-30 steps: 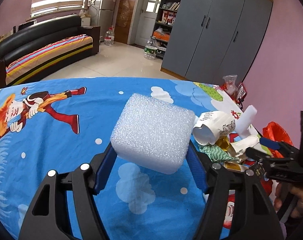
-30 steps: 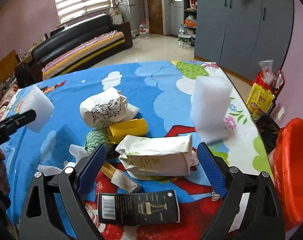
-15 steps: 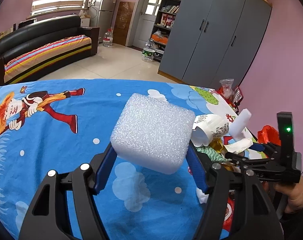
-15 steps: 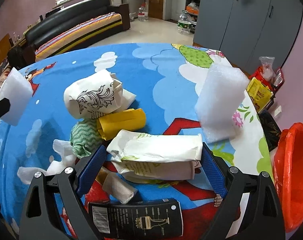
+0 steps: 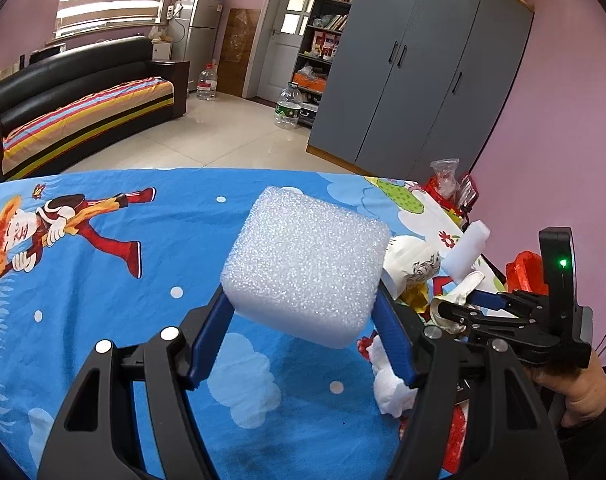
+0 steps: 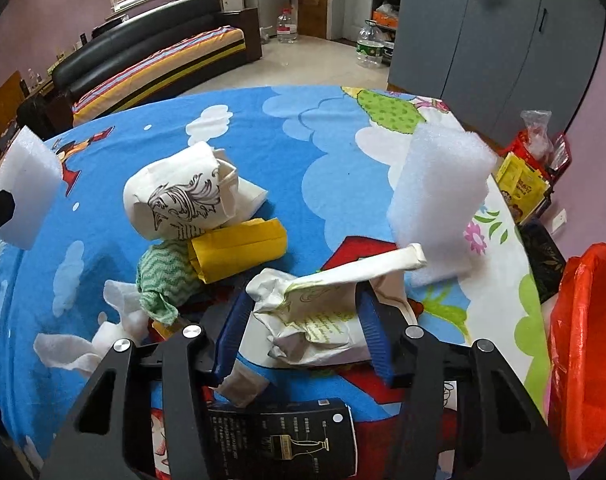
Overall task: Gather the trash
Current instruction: 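Grasp a paper packet with the right tool while the left tool holds the foam block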
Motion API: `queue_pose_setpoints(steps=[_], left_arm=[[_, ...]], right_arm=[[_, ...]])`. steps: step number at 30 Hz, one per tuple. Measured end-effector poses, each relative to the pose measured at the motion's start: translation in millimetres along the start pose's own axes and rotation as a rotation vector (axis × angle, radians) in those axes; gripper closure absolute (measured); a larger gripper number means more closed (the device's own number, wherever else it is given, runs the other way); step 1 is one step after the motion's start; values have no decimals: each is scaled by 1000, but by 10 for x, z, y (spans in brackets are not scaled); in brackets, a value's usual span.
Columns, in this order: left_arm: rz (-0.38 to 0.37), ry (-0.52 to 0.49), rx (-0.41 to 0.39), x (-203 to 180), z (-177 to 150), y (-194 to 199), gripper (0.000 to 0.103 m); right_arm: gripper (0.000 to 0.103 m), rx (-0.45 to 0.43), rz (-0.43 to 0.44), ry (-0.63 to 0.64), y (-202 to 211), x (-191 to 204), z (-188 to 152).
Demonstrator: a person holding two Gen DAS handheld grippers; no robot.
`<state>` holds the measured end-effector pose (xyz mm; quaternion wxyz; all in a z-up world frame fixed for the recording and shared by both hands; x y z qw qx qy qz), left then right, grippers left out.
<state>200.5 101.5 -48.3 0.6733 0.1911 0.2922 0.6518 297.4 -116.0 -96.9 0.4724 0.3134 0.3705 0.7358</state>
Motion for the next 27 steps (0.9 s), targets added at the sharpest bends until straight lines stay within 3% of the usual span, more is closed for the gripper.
queue_pose_setpoints(steps=[9,13,15,16,27], left_arm=[[-7,-7,0,-50,18,2,37],[-15,-7,-1,-72,32,2,37],[-18,-9,-2,-90,37,3,37],[-18,-10,-1,-94,35,-1,37],[-26,-16,3,-129,33,-15,37]], right_arm=[[60,-20,25,-15,108,-74,9],[57,-11,24,-17,107,-130,-44],[28,-29,8,-27,139,-181,-42],[25,-34,0,-26,153,-203,-49],[19,2,-9,-17,32,-284,16]])
Point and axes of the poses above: each gripper's, at about its wrist camera, not at the fingertips, and y roughly against the way its jaws point, x to its left, z to its top, the point moved 8 cm from there along -y, roughly the way its jaws point, and after that the axes turned 7 degrees about -y, right-handed, at the moved point
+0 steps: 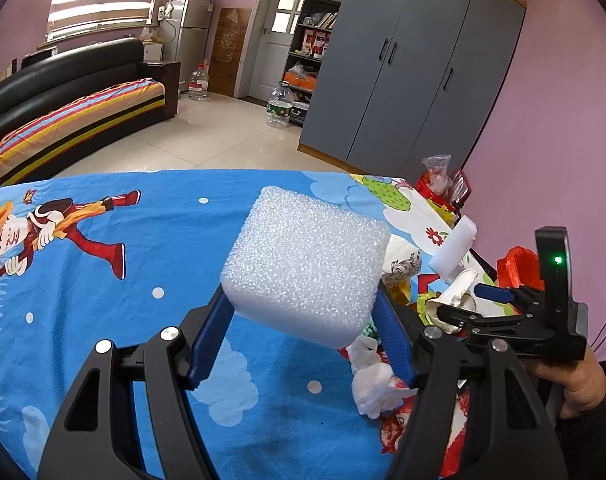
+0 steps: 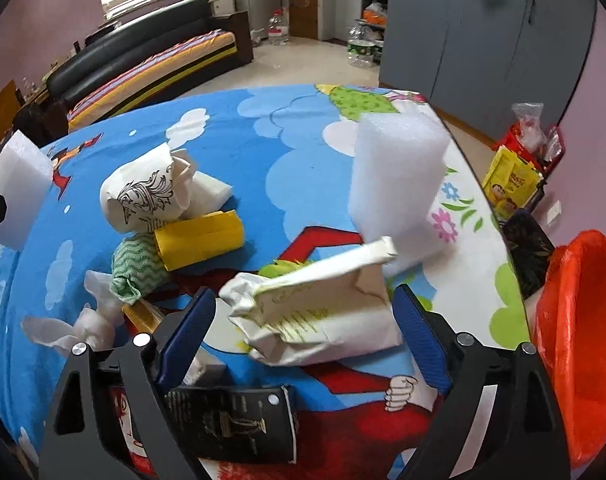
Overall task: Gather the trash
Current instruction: 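Grasp a paper packet with the right tool while the left tool holds the foam block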
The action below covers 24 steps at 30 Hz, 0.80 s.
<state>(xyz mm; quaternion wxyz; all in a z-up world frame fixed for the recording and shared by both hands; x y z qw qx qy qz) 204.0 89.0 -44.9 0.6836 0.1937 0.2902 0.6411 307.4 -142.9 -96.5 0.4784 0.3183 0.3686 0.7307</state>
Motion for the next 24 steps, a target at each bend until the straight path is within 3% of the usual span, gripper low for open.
queue_pose_setpoints(steps=[7,13,14,16,24], left_arm=[[-3,-10,0,-21,7,-10,37],[-12,-24,0,-107,52,-34,37],[-14,-29,-1,-132,62,-35,37],[-16,-38,0,-179,78,-41,37],[-23,-66,3,-348,149,-70,37]], right_arm=[[19,45,5,-10,-148,-51,7],[23,22,35,-10,-87,-71,9],[25,14,38,-15,-68,-96,13],[44,10,49,-30,-36,-125,10],[46,-23,61,-64,63,-274,-22]])
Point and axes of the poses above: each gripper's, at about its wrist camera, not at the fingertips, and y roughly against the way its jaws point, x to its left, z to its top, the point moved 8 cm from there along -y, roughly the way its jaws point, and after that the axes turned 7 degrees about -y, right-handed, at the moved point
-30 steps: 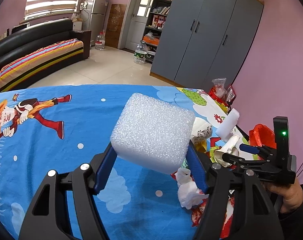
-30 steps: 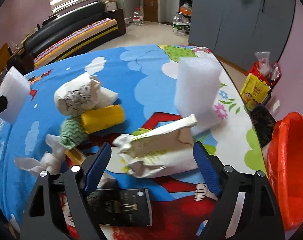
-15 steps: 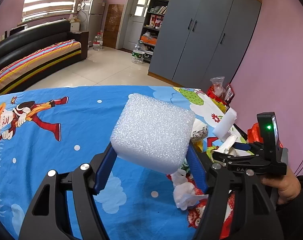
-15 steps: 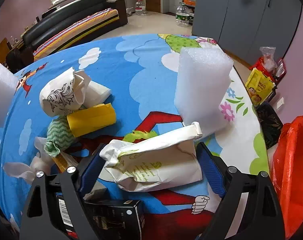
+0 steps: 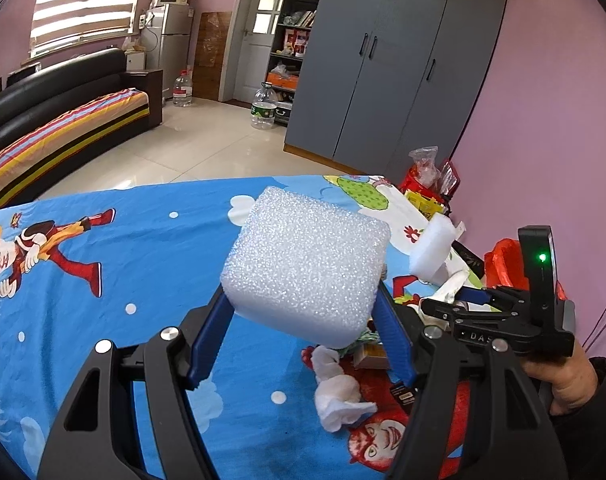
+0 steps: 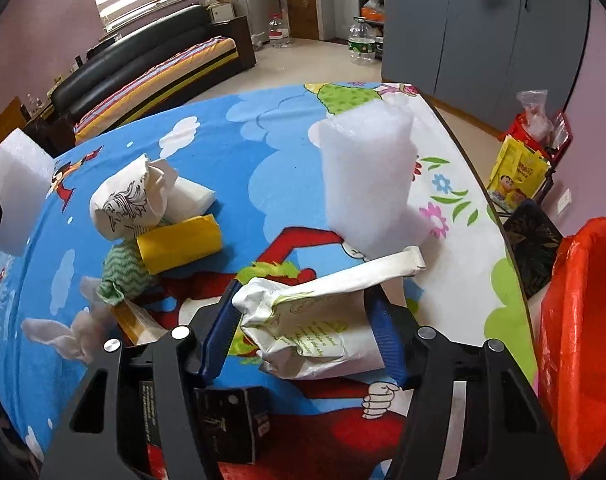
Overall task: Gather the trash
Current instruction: 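Grasp a paper packet with the right tool while the left tool holds the foam block, then lift the paper packet toward the red bin with the right tool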
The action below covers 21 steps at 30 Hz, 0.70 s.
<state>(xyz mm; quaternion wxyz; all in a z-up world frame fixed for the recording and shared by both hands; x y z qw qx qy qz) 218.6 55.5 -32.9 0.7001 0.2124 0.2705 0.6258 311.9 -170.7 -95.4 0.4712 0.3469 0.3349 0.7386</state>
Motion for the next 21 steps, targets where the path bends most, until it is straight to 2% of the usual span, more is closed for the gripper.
queue_pose_setpoints(steps=[3,10,15,21], left_arm=[[-3,-13,1,-75,22,-6,37],[-20,-45,0,-272,80,-29,37],[-31,-60,7,-391,61,-57,37],[-52,-77,10,-552,39,-76,37]], right_arm=[[52,-19,6,-16,81,-60,1],[56,-44,23,-37,238,-217,-117],[65,-87,36,-41,435,-313,-197],[66,-90,14,-76,567,-490,-366]])
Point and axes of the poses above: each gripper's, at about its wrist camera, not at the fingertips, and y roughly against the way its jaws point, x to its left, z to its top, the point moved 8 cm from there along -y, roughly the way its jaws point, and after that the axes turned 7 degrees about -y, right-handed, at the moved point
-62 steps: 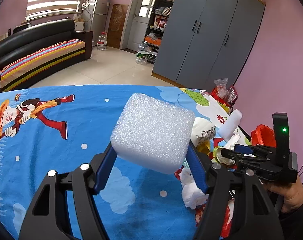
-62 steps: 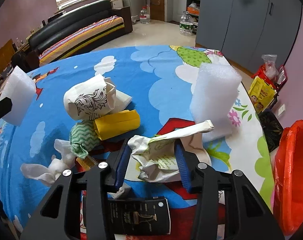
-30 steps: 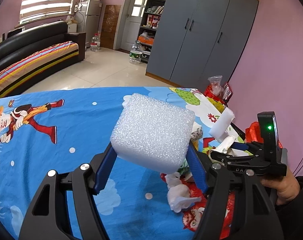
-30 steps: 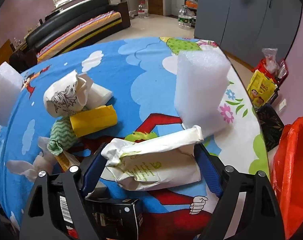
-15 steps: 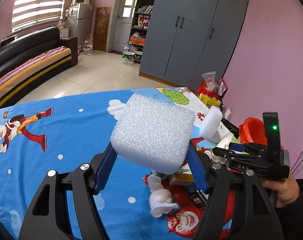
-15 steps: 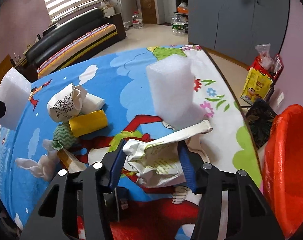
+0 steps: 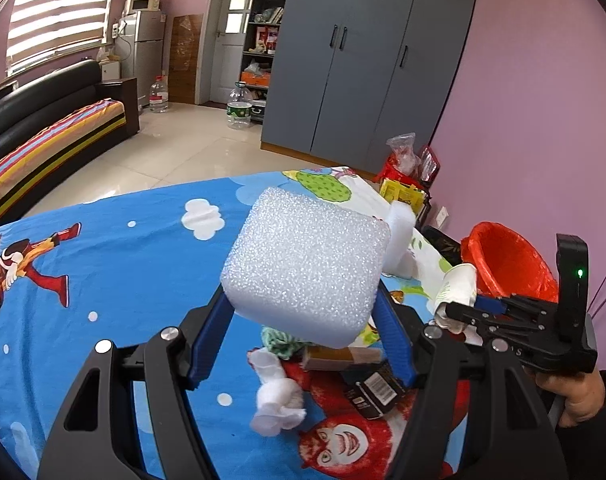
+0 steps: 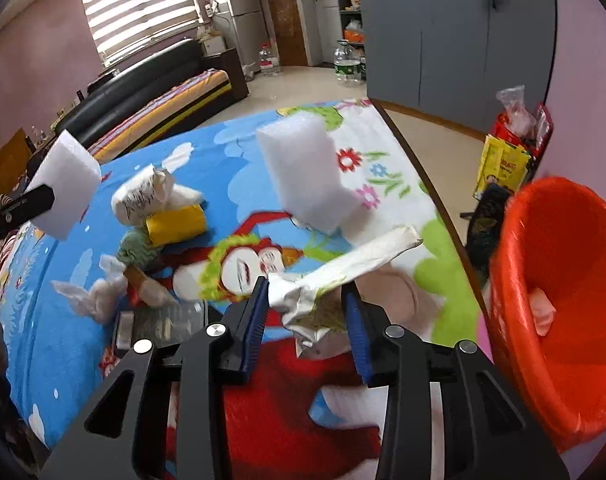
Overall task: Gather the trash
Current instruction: 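Lift the paper packet toward the red bin with the right tool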
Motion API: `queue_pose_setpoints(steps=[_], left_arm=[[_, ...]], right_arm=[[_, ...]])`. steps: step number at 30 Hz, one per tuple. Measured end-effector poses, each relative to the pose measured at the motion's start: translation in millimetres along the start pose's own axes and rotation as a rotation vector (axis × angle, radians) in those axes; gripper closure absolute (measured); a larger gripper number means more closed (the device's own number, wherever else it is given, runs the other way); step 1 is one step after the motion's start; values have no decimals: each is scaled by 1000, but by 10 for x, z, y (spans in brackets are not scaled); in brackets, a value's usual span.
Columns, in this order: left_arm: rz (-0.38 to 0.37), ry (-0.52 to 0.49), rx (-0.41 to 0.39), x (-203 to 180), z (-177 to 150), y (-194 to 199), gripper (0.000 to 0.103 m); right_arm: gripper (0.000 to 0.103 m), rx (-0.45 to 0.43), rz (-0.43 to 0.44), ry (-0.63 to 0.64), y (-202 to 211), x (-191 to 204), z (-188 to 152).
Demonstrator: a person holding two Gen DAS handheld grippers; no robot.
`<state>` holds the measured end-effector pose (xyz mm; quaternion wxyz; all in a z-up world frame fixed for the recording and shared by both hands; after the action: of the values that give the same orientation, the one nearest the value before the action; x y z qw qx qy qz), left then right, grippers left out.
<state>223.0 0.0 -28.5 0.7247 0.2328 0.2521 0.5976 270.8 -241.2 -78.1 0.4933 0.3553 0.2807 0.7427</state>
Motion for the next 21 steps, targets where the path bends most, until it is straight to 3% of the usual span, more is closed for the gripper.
queue_pose_setpoints(steps=[5,11,21], left_arm=[[-17,-11,10,-101,-29,-47,37],[-33,-20,15,-202,-44,-84,37],[-45,-20,20,-215,-54,-133,37]], right_arm=[[63,21,-33,-31,36,-156,-175],[32,15,-66,-57,92,-289,-245],[26,-36,-36,-149,110,-273,-84]])
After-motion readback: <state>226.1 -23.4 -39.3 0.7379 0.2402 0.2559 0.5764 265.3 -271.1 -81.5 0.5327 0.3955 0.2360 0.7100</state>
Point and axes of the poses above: each gripper's, at about its wrist camera, not at the fingertips, and y roughly against the way its jaws point, x to its left, z to its top, the point moved 8 cm from there along -y, roughly the way its jaws point, and after that the axes turned 7 degrees about -y, right-handed, at the moved point
